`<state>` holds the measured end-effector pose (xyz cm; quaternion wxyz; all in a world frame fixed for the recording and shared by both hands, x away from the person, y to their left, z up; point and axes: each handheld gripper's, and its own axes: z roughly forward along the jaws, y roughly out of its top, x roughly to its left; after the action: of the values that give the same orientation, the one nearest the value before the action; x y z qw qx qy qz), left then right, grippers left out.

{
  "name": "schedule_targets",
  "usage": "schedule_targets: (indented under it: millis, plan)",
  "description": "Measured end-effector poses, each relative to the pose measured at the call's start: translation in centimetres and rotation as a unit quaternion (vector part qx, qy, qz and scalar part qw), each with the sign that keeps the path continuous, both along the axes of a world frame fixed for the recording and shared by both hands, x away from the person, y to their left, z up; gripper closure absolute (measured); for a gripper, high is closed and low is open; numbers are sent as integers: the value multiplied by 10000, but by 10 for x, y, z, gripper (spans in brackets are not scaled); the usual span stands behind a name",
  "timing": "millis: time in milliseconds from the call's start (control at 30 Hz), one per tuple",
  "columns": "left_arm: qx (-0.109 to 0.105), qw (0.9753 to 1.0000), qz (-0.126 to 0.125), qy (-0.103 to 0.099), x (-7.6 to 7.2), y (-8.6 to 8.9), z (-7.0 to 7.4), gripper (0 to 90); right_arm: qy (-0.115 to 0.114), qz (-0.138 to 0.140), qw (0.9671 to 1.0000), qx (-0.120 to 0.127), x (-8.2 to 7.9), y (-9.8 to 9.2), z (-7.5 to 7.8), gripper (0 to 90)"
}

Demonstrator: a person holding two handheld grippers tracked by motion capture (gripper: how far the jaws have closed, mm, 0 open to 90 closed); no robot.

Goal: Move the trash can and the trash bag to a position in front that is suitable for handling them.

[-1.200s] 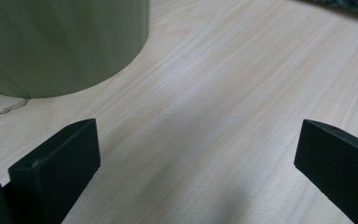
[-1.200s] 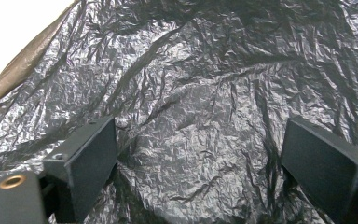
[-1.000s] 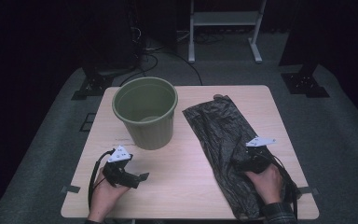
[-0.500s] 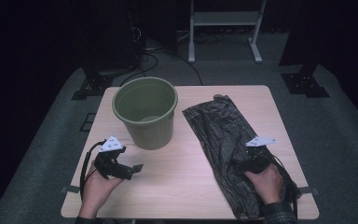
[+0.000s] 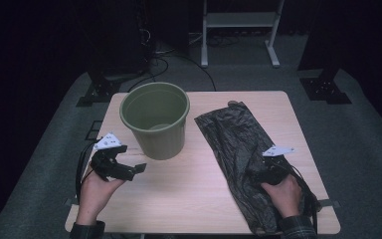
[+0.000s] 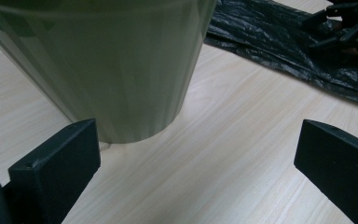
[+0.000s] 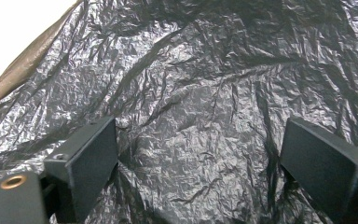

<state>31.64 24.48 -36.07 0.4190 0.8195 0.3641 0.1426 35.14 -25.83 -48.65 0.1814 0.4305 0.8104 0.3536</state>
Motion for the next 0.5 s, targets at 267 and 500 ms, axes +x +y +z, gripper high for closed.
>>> schedule_targets:
  millis: [267,500]
  plan:
    - [68,9999,101,-31,10,0,27,0,0,9,10000,-1,0,0,0,102]
    - [73,9998,167,-112,18,1,49,0,-1,12,10000,1,0,0,0,102]
